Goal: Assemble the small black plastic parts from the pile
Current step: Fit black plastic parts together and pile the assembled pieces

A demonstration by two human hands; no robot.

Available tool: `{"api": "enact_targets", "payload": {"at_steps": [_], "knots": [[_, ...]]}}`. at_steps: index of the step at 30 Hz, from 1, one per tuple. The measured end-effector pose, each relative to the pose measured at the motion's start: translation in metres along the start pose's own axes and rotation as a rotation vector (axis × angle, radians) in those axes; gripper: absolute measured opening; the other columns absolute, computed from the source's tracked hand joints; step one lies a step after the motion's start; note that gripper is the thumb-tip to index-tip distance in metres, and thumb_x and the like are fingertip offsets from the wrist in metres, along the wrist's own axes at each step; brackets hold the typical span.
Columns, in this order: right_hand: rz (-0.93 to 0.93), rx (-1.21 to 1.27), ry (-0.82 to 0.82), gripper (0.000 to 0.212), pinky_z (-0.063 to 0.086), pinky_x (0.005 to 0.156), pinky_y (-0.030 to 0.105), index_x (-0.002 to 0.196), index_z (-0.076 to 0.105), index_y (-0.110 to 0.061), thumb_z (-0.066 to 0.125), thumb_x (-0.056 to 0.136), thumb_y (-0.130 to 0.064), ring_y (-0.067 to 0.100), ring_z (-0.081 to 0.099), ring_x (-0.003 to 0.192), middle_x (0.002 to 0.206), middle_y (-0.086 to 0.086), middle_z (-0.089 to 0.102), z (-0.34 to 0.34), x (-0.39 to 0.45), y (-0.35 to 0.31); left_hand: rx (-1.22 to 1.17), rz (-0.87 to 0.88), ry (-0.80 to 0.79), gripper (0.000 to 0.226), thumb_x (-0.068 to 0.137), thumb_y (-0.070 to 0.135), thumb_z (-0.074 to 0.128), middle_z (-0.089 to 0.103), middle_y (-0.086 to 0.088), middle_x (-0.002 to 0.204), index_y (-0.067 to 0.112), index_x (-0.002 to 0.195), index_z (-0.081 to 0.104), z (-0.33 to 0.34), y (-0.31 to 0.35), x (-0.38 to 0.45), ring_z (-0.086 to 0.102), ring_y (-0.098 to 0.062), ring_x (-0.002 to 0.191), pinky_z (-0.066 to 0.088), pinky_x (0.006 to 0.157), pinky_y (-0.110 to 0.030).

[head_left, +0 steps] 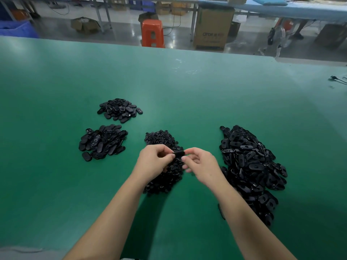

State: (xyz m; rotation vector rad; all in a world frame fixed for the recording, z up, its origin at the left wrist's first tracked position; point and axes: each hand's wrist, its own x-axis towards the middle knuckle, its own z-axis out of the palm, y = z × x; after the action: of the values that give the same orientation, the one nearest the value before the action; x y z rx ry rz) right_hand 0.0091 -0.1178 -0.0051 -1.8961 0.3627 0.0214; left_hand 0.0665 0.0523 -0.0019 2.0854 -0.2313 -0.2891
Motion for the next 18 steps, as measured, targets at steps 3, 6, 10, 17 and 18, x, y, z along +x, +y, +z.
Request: {"api": "enact_targets", "payload": {"at_steps": [3, 6, 10, 17, 18], "knots": [[-0.06, -0.662, 0.011, 0.018, 0.056, 0.088, 0.034, 0.114, 0.07, -0.023, 0.061, 0.098, -0.026, 0.012, 0.07, 0.093, 0.099, -0.008, 0.073, -0.027, 0.005, 0.004, 0.041, -0.074, 0.215, 0.005, 0.088, 0.023, 0.075, 0.07, 0.009, 0.067, 0.025, 0.084, 0.076, -0.026, -0.02, 0.008, 0.063, -0.014, 0.051, 0.052, 0.054, -0.026], [0.046, -0.989, -0.062, 0.025, 0.052, 0.096, 0.037, 0.123, 0.066, -0.025, 0.056, 0.1, -0.026, 0.02, 0.064, 0.11, 0.122, -0.003, 0.068, -0.056, 0.008, 0.012, -0.007, -0.215, 0.456, 0.003, 0.091, 0.022, 0.072, 0.072, 0.005, 0.077, 0.021, 0.09, 0.074, -0.061, -0.049, 0.016, 0.064, -0.008, 0.043, 0.044, 0.04, -0.013], [0.153, -1.11, -0.199, 0.031, 0.05, 0.094, 0.036, 0.13, 0.059, -0.022, 0.057, 0.1, -0.022, 0.024, 0.059, 0.113, 0.13, 0.002, 0.059, -0.082, 0.011, 0.026, 0.043, -0.317, 0.656, 0.009, 0.09, 0.022, 0.07, 0.069, 0.008, 0.073, 0.015, 0.095, 0.074, -0.102, -0.083, 0.023, 0.066, -0.016, 0.048, 0.048, 0.055, -0.022], [0.155, -1.098, -0.223, 0.037, 0.049, 0.088, 0.033, 0.133, 0.055, -0.024, 0.063, 0.097, -0.029, 0.021, 0.059, 0.107, 0.127, 0.0, 0.057, -0.09, 0.009, 0.034, 0.178, -0.39, 0.737, 0.013, 0.088, 0.026, 0.071, 0.075, -0.006, 0.091, 0.017, 0.097, 0.075, -0.124, -0.108, 0.036, 0.067, -0.028, 0.084, 0.049, 0.073, -0.033], [0.152, -1.096, -0.21, 0.039, 0.049, 0.09, 0.034, 0.134, 0.054, -0.024, 0.063, 0.097, -0.031, 0.022, 0.059, 0.108, 0.128, 0.001, 0.055, -0.089, 0.008, 0.034, 0.195, -0.391, 0.73, 0.015, 0.088, 0.027, 0.072, 0.075, -0.006, 0.092, 0.016, 0.099, 0.075, -0.123, -0.108, 0.037, 0.067, -0.029, 0.085, 0.051, 0.073, -0.034]]}}
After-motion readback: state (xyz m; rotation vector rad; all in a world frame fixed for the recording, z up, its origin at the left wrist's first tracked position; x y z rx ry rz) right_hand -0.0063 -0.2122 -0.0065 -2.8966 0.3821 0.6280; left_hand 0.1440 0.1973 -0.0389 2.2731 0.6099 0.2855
